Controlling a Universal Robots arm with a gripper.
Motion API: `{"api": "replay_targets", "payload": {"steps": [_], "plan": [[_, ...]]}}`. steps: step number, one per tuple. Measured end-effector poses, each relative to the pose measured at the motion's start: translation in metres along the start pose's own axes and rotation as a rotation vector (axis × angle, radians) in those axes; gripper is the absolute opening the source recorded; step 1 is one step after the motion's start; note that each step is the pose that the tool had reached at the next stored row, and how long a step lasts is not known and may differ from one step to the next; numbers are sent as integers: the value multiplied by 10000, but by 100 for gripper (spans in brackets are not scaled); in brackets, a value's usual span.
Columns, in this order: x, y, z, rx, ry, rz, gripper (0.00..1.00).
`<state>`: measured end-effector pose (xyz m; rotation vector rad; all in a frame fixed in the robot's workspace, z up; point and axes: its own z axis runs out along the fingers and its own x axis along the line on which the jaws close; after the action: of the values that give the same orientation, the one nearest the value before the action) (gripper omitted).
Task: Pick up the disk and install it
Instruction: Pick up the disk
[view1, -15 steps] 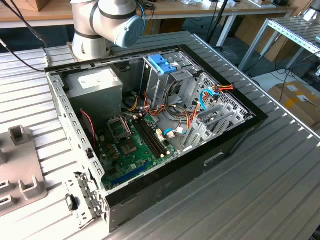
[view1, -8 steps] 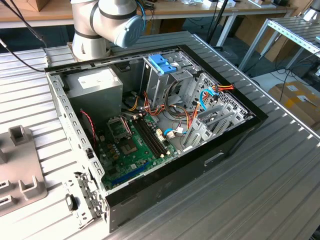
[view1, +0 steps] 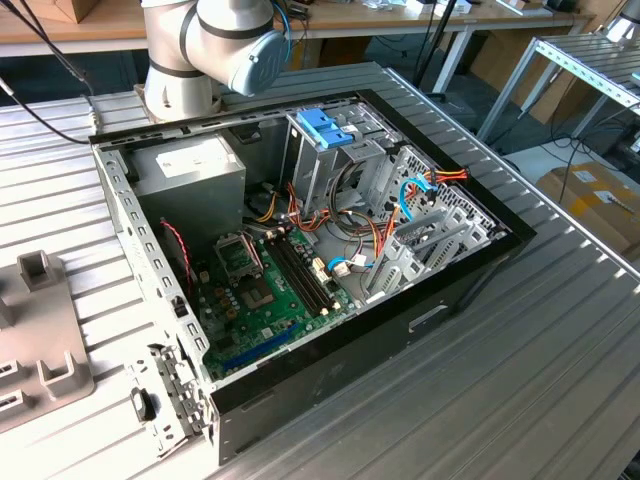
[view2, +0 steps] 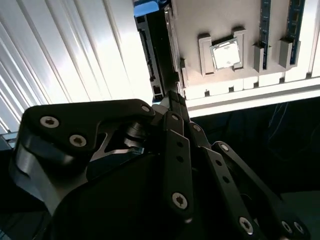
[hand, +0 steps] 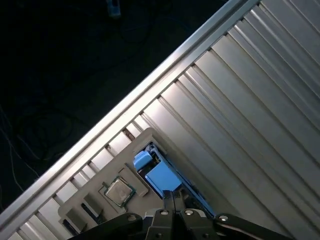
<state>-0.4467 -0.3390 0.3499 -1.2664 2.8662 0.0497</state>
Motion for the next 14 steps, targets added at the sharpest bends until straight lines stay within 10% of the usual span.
{"api": "replay_targets", "payload": {"steps": [14], "plan": [[0, 0, 0, -60, 79, -3045, 11]]}}
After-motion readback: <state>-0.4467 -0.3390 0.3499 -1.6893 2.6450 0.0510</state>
